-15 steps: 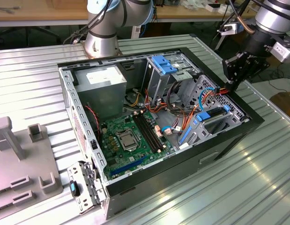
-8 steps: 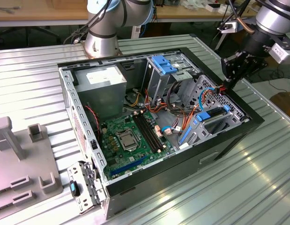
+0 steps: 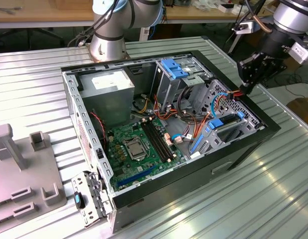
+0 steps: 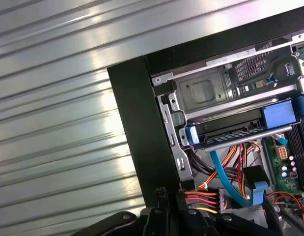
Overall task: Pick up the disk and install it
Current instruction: 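Insert the first disk wire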
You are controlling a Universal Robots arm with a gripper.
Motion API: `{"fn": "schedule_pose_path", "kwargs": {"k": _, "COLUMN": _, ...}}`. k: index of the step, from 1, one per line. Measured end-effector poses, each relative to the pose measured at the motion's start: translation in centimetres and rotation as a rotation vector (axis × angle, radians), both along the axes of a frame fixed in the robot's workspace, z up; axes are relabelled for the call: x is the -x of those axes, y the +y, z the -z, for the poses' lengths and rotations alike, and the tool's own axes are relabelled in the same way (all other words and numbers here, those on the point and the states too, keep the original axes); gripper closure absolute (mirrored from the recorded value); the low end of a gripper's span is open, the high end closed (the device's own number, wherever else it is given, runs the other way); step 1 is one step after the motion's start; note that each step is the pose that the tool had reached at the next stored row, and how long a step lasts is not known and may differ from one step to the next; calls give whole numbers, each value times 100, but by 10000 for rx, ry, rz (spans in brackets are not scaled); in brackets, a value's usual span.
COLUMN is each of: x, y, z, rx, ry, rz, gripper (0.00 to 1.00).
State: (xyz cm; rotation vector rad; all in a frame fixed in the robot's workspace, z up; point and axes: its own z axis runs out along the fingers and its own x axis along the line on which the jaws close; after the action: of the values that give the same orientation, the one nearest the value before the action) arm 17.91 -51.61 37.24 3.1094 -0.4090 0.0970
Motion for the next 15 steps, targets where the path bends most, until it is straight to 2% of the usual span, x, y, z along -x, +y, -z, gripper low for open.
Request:
{"fn": "schedule_pose_path", "kwargs": {"k": 1, "x": 0, "y": -1, "z": 0, "rx": 32, "ry": 0, "rz": 34, "gripper": 83}}
{"fn": "schedule_pose_path", "kwargs": {"k": 3, "x": 0, "y": -1, "z": -1, "rx": 41, "ry": 1, "rz": 192, "gripper": 83}}
{"fn": "schedule_pose_path", "kwargs": {"k": 15, "x": 0, "y": 0, "z": 5, "rx": 42, "ry": 5, "rz": 2053, "gripper": 83}}
